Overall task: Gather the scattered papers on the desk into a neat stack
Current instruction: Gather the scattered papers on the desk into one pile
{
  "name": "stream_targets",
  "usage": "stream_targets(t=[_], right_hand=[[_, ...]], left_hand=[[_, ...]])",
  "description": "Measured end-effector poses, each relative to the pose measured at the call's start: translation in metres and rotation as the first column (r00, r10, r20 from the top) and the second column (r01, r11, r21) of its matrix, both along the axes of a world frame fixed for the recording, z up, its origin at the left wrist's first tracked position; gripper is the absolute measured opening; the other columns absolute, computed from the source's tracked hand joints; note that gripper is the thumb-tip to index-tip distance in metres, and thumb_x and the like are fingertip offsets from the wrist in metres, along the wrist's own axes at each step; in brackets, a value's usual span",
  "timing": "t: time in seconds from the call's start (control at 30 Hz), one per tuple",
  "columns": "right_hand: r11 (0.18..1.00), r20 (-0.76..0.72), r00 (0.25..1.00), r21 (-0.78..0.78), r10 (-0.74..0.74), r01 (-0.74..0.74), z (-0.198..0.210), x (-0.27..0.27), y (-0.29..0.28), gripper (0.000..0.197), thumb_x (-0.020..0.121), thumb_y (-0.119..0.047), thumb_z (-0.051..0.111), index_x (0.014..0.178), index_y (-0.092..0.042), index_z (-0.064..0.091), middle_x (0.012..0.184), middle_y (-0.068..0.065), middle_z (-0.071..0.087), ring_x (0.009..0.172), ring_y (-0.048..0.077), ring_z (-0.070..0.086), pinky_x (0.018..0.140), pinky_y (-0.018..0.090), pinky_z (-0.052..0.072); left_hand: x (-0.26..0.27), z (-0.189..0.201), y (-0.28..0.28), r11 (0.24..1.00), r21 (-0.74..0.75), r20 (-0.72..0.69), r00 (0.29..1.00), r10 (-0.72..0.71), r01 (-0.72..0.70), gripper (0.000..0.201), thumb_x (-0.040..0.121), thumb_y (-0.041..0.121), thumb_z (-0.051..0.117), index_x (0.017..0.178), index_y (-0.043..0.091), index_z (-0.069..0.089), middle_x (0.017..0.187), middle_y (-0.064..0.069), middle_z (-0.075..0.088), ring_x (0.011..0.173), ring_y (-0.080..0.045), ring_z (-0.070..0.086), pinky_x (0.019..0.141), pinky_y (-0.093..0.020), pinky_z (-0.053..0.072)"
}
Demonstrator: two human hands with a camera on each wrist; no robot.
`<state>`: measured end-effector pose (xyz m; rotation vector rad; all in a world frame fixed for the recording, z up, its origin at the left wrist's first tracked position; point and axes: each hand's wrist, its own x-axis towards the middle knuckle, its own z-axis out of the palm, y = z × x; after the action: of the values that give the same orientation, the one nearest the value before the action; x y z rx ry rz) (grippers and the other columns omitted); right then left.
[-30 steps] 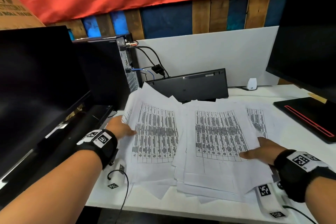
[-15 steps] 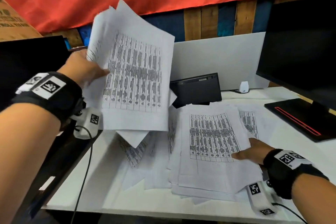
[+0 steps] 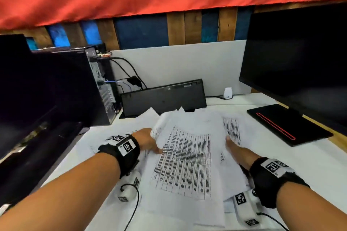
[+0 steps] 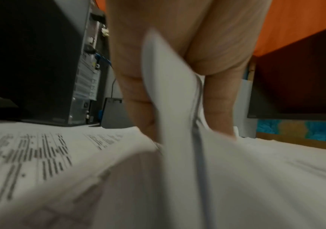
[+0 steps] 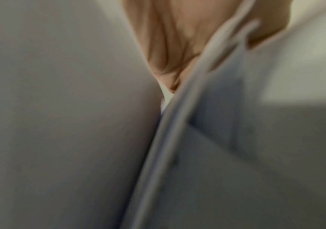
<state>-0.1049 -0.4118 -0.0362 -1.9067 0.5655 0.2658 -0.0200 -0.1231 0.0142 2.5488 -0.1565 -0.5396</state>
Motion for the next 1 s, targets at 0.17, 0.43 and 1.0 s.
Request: stream_targets(t=[0.17,0.43,1.0], right_hand=[[0.991,0.057,0.99,0.018,0.129,-0.13,-0.001,-0.007,-0.002,0.067,0.083,-0.011,0.071,0.139,-0.003,0.036,0.136,0.008,0.051,0.12,0.018,0.048,0.082,0.012,0.032],[0.991,0.06,0.99,-0.031,0.129,-0.128,-0.006,-0.004,-0.004,0.064,0.082,-0.009,0.072,0.136,-0.002,0.04,0.133,0.006,0.054,0.116,0.021,0.053,0.097,0.026,0.039],[0.965,0.087,0.97,-0.151,0.229,-0.214,-0.001,-0.005,-0.005,0.056,0.103,-0.025,0.032,0.152,-0.017,0.006,0.157,0.0,0.02,0.145,0.017,0.019,0.104,0.017,0.02]], left_hand=[[0.006,0.004,-0.009,0.894,-0.346,-0.161,0.957,0.243,-0.285,0.111,0.049,0.001,0.091,0.141,0.018,0.033,0.117,-0.01,0.066,0.101,-0.033,0.067,0.079,-0.051,0.058],[-0.019,0.0,0.029,0.721,-0.505,-0.303,0.88,0.367,-0.475,0.109,0.08,-0.031,0.047,0.151,0.042,0.008,0.103,-0.018,0.063,0.08,-0.032,0.064,0.054,-0.038,0.06],[0.023,-0.032,-0.043,0.831,-0.339,0.013,0.881,0.472,-0.44,0.009,0.096,0.001,0.04,0.099,0.0,0.049,0.122,-0.025,0.054,0.122,-0.039,0.052,0.098,-0.038,0.044]])
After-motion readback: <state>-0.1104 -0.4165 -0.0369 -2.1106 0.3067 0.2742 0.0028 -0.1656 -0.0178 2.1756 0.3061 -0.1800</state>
